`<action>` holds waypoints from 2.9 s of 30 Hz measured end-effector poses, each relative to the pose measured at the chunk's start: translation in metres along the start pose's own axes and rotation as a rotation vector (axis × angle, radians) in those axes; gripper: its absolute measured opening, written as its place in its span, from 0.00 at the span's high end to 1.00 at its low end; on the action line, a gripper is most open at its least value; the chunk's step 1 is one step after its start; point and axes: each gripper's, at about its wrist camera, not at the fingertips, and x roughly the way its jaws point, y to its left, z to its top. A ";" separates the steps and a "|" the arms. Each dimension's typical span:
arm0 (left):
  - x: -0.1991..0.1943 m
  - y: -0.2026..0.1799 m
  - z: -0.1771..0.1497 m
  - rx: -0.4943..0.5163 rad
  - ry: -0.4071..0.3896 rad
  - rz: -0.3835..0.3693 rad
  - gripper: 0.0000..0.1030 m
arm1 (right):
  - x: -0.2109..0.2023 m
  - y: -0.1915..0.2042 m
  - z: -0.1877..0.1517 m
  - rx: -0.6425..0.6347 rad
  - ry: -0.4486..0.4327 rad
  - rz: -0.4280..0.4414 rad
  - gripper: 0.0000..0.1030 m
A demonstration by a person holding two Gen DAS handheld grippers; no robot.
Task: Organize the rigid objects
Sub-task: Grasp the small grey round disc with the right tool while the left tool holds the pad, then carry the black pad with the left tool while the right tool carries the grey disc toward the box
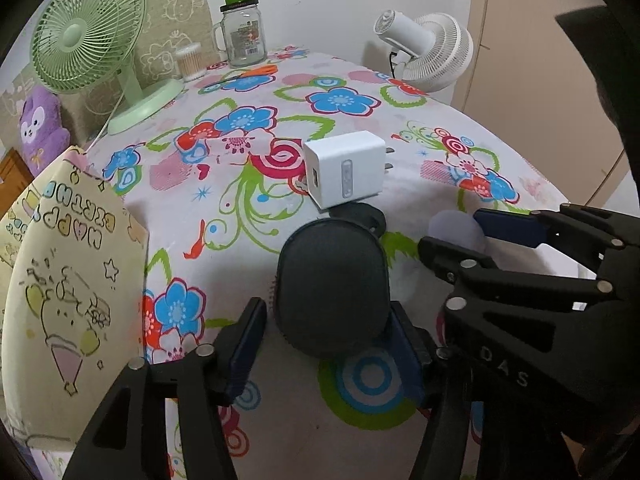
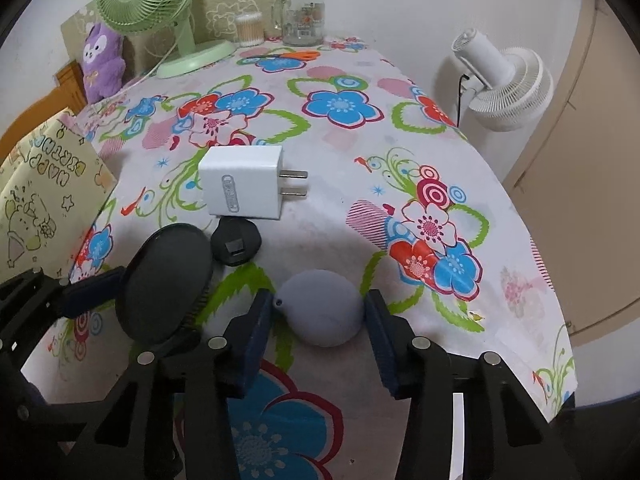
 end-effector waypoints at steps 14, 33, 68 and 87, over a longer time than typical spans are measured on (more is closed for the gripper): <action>0.005 -0.006 0.013 0.027 -0.020 -0.005 0.46 | 0.001 -0.010 0.008 0.022 -0.001 -0.011 0.52; -0.043 0.008 0.000 0.010 -0.090 -0.003 0.46 | -0.042 0.014 0.005 0.004 -0.065 -0.026 0.52; -0.132 0.046 -0.014 0.009 -0.174 0.057 0.46 | -0.126 0.078 0.014 -0.086 -0.191 -0.031 0.52; -0.143 0.081 -0.012 0.008 -0.173 0.121 0.46 | -0.134 0.121 0.034 -0.188 -0.210 -0.051 0.52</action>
